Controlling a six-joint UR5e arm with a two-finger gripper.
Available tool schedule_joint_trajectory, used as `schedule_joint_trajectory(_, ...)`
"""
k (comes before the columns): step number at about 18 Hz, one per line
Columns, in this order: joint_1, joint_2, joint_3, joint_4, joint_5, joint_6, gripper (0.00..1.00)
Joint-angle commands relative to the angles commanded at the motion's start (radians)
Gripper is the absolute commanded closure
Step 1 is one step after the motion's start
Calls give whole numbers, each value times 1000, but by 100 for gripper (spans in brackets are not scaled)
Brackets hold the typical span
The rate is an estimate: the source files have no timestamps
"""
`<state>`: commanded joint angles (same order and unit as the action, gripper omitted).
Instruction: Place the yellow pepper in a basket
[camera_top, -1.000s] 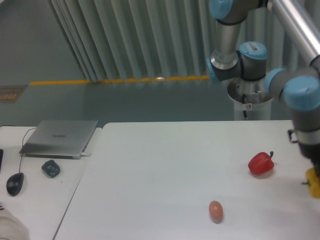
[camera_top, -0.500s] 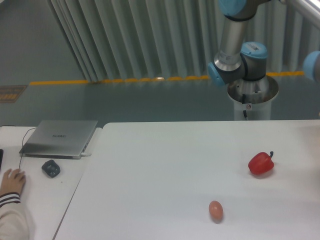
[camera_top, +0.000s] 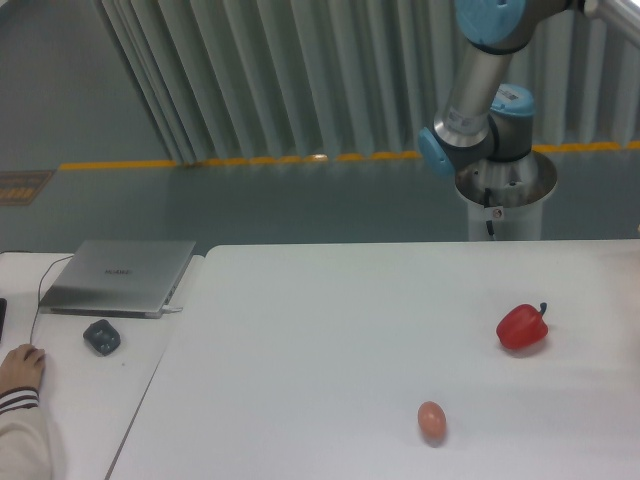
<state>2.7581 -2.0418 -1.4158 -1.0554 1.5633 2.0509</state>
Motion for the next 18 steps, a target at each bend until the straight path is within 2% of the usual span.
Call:
schedule_joint_trajectory(3,0,17,-11,0,-2,2,0)
schedule_joint_trajectory(8,26,71,-69,3,0,-21,0)
schedule_joint_trajectory(12,20,98,-66,-5,-17,-54,0)
schedule_joint_trajectory(14,20,106,-64,-38,-69,-55,0)
schedule_joint_trajectory(16,18,112,-51,-118,-75,-52,0)
schedule_joint_trajectory(18,15,111,-40,-165,-75,-52,0)
